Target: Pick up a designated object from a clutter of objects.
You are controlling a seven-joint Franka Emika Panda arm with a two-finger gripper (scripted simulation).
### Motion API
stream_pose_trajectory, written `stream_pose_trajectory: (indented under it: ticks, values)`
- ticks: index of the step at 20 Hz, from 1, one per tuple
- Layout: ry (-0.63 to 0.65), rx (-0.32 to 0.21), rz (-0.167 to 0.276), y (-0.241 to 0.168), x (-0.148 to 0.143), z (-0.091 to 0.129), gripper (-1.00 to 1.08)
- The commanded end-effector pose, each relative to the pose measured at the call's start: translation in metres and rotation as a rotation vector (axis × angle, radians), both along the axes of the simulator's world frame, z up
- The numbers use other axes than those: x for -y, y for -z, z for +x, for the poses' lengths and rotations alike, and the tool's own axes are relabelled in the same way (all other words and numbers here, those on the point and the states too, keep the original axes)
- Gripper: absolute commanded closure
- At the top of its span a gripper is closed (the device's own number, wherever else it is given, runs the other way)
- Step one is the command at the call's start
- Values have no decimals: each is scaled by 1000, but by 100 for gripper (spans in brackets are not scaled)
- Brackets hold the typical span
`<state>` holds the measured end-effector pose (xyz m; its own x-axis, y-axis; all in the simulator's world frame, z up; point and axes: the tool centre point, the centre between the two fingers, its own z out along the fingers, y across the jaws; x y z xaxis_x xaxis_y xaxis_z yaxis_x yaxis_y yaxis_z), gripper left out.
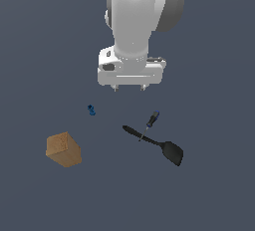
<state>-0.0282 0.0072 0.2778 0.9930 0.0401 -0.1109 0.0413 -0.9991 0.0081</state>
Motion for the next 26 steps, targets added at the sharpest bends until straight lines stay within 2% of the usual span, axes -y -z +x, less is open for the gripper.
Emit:
stream_pose_trajectory:
  ticks: [1,12,19,26]
  values:
    - [0,0,0,0,0,0,-92]
    - [-92,-8,1,2,-31,-4,-92]
    - [-64,-2,-1,9,-33,-1,-92]
    - [12,13,-8,33,-41,5,-92]
